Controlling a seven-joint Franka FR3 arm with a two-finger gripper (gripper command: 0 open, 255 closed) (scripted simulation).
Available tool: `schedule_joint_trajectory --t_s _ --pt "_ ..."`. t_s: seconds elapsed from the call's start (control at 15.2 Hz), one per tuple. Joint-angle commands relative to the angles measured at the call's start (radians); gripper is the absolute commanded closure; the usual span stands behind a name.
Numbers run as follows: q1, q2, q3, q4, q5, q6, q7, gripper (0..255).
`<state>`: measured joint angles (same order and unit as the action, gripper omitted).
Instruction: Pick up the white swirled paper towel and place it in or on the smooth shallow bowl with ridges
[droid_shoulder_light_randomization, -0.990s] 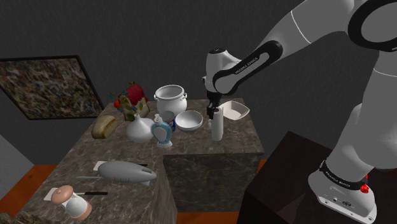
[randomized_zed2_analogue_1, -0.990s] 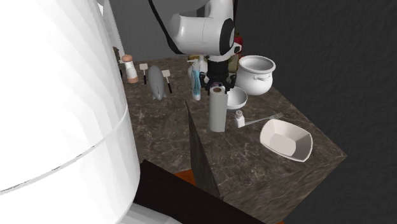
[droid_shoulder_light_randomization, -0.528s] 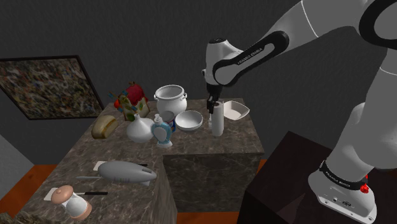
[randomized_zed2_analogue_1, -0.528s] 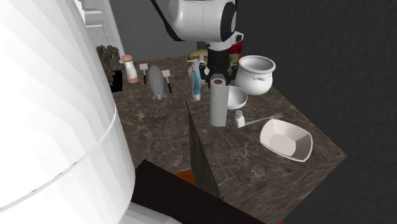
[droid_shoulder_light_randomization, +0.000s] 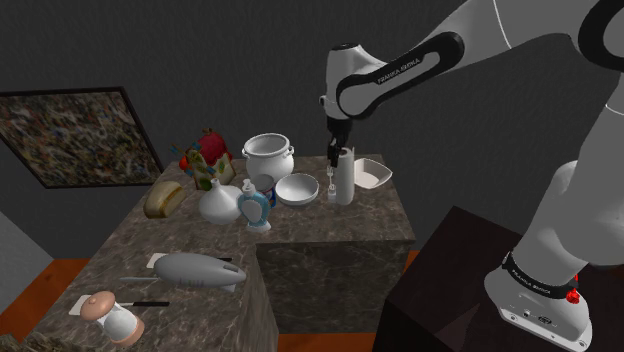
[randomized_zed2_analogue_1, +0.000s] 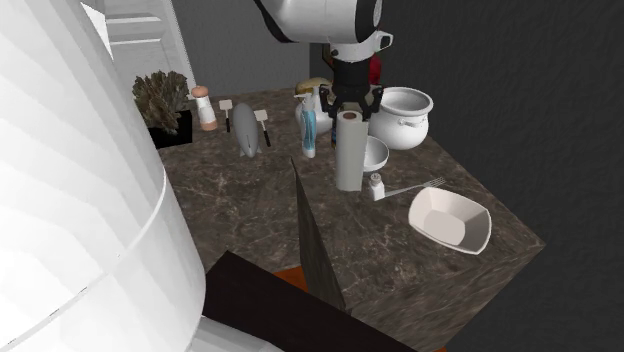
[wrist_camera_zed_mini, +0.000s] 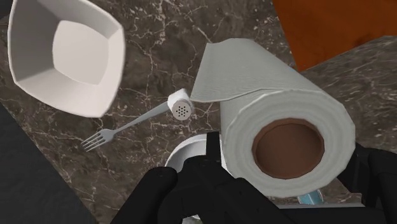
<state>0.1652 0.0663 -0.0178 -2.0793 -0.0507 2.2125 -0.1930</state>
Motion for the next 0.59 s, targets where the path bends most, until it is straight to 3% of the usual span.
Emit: schedule_joint_trajectory --t_s 0.0,0.53 --pt "-0.023 0.003 -0.019 0.020 0.006 -0.016 -0.046 255" --pt "-0.120 0.049 -0.098 0.144 0.035 -0.089 -0.239 255"
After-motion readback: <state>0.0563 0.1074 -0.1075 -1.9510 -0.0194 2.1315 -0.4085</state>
